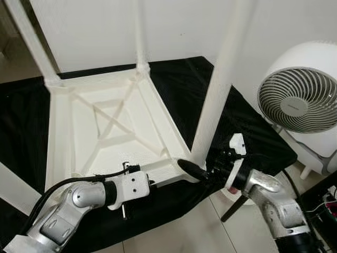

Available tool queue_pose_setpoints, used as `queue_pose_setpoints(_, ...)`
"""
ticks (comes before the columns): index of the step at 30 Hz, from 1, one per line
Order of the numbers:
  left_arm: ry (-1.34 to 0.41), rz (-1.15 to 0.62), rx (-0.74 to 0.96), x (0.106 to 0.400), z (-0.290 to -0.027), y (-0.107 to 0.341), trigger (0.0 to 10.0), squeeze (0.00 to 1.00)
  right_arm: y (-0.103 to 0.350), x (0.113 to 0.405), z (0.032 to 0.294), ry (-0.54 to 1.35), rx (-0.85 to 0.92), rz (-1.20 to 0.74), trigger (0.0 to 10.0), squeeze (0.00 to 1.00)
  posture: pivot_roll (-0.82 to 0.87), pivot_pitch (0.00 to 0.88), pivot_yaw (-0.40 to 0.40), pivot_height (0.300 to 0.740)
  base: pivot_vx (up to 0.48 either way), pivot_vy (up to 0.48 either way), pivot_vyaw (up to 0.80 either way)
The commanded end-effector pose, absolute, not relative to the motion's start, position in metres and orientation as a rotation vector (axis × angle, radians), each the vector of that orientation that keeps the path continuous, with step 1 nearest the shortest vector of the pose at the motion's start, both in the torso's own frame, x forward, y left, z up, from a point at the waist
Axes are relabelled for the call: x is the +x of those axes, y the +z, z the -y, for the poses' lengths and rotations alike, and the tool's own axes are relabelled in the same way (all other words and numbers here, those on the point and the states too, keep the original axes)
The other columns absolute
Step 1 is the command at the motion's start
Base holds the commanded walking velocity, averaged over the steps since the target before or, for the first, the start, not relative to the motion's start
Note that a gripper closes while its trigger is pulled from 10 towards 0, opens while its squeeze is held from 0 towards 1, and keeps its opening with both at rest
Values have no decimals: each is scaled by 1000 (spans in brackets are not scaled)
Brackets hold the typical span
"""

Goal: Building children table

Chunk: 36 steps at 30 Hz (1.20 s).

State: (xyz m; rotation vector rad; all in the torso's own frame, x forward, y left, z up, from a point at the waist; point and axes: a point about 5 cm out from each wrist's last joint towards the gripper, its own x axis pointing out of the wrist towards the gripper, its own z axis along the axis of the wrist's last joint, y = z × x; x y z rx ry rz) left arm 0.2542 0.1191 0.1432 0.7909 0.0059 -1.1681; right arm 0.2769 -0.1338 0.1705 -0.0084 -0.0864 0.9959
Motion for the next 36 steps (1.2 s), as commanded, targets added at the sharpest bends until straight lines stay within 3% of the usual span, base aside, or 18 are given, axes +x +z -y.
queue_pose_setpoints(1, -1237, 31, 823, 248, -107, 142, 784, 0, 163, 276, 128, 1011, -5, 62, 10000, 0, 13, 127, 35, 740, 0, 0, 0)
queue_pose_setpoints(2, -1221, 13, 831, 252, -108, 140, 10000, 0, 168, 282, 132, 945, -7, 99, 10000, 0, 12, 125, 36, 740, 0, 0, 0)
queue_pose_setpoints(8, -1110, -19, 827, 267, -116, 141, 10000, 0, 180, 295, 136, 795, 11, 167, 10000, 0, 10, 122, 38, 740, 0, 0, 0)
queue_pose_setpoints(18, -914, -60, 669, 288, -125, 151, 10000, 0, 182, 298, 134, 790, 15, 177, 10000, 0, 15, 120, 27, 740, 0, 0, 0)
queue_pose_setpoints(19, -876, -73, 602, 291, -127, 153, 10000, 1000, 182, 298, 133, 794, 16, 177, 10000, 0, 18, 123, 18, 740, 0, 0, 0)
queue_pose_setpoints(22, -841, -72, 583, 293, -132, 158, 10000, 1000, 182, 300, 132, 792, 19, 182, 10000, 0, 21, 123, 11, 740, 0, 0, 0)
queue_pose_setpoints(23, -849, -50, 612, 292, -133, 161, 10000, 0, 183, 301, 131, 787, 24, 186, 10000, 0, 20, 124, 8, 740, 0, 0, 0)
queue_pose_setpoints(28, -875, -16, 626, 290, -133, 167, 10000, 0, 183, 302, 131, 784, 26, 189, 10000, 0, 20, 124, 5, 740, 0, 0, 0)
queue_pose_setpoints(30, -855, 56, 459, 288, -133, 191, 10000, 0, 184, 303, 131, 760, 30, 203, 10000, 0, 18, 128, -6, 740, 0, 0, 0)
queue_pose_setpoints(32, -855, 56, 459, 288, -133, 191, 10000, 0, 184, 303, 131, 760, 30, 203, 10000, 0, 18, 128, -6, 740, 0, 0, 0)
queue_pose_setpoints(35, -726, 109, 173, 291, -135, 212, 10000, 0, 187, 305, 131, 706, 40, 223, 10000, 0, 20, 128, -16, 740, 0, 0, 0)
queue_pose_setpoints(36, -726, 109, 173, 291, -135, 212, 10000, 0, 187, 305, 131, 706, 40, 223, 10000, 0, 20, 128, -16, 740, 0, 0, 0)
